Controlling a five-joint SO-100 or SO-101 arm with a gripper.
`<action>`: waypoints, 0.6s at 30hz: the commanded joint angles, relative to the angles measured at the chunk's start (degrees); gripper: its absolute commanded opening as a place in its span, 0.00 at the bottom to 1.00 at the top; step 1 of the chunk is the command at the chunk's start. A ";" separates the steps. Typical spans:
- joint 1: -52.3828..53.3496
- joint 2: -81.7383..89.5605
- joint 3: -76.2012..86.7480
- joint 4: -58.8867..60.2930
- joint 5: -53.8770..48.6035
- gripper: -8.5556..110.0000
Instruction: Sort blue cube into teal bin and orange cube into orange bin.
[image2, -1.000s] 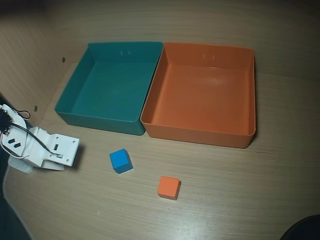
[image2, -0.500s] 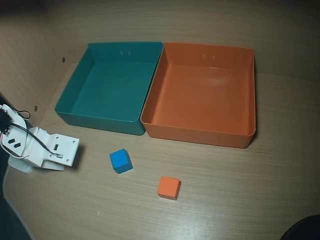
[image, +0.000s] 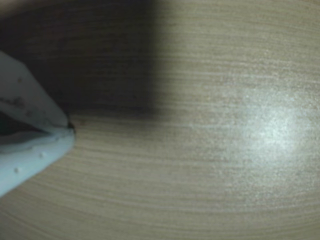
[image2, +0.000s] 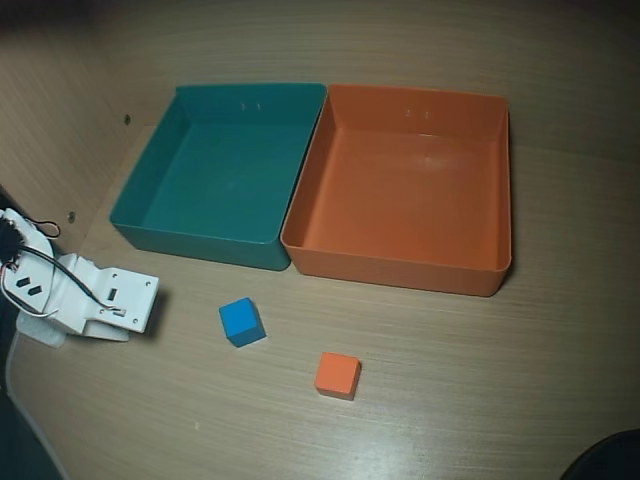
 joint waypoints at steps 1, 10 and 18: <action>-0.18 0.00 3.60 0.70 0.18 0.03; 0.18 0.00 3.60 0.70 0.18 0.02; -0.44 0.00 3.60 0.70 0.79 0.03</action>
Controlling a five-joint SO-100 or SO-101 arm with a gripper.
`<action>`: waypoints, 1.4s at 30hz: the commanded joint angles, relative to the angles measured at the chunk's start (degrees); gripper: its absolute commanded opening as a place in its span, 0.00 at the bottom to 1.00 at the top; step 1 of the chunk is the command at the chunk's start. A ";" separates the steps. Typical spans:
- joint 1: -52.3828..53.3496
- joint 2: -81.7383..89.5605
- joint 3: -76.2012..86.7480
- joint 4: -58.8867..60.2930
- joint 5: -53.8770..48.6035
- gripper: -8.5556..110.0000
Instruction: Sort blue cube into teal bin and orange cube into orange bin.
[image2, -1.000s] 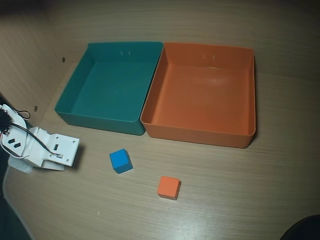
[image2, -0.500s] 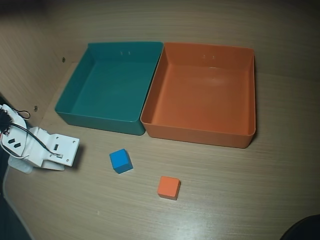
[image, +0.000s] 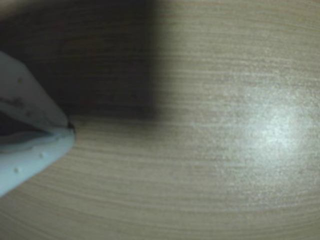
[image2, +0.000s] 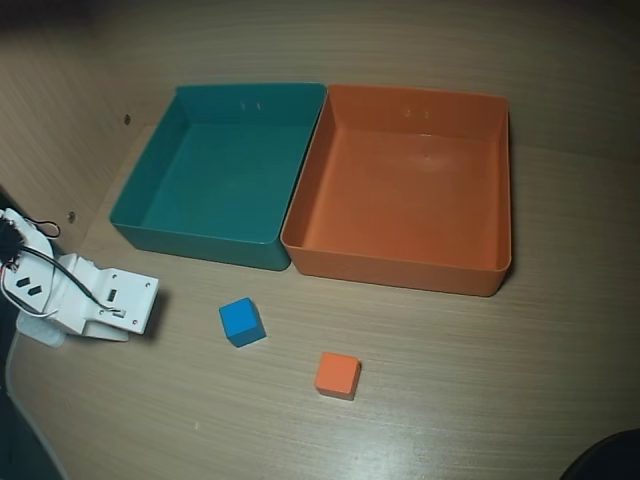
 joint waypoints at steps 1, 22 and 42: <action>-0.35 0.00 3.60 0.70 0.18 0.03; -0.79 -11.69 -16.87 -0.18 -1.05 0.03; -5.98 -74.27 -82.27 -0.18 -1.05 0.29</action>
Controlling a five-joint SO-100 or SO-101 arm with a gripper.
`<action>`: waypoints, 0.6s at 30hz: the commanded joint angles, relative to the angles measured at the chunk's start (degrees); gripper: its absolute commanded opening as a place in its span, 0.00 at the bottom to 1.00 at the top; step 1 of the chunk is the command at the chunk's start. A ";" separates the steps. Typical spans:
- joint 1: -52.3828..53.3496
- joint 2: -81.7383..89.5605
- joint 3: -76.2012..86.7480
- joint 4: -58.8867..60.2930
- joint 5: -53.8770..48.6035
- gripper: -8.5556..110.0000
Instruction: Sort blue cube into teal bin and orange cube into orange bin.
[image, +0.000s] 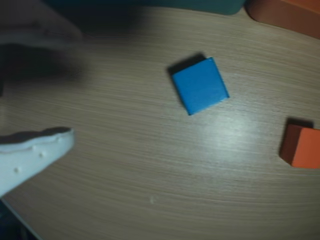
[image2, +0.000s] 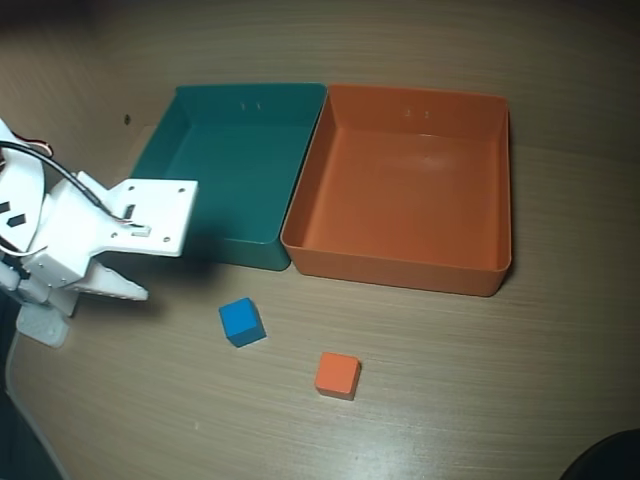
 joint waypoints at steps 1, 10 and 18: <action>-0.09 -4.92 -10.02 -0.44 -0.44 0.30; 0.97 -13.45 -17.05 -0.35 -14.33 0.33; 2.81 -20.48 -19.69 -0.44 -23.20 0.33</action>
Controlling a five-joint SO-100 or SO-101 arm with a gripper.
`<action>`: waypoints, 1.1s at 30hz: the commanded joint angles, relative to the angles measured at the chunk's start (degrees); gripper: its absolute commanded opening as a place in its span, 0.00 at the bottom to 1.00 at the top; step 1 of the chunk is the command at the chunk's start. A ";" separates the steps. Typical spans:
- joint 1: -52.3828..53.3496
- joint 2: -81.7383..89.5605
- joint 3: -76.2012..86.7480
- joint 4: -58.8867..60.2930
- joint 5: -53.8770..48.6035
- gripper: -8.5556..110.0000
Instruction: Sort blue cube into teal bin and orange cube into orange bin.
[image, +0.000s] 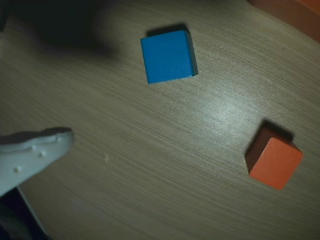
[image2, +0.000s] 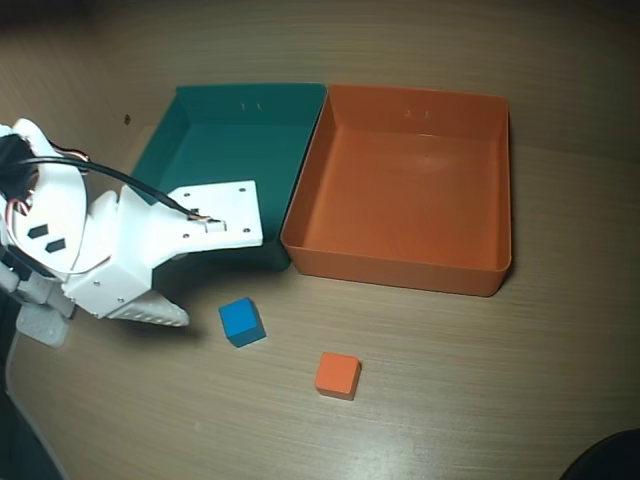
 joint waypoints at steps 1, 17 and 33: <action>0.18 -2.02 -5.45 -0.44 -1.58 0.33; -2.02 -26.63 -20.92 -0.44 -2.72 0.33; -4.22 -35.60 -21.80 -0.44 -2.72 0.33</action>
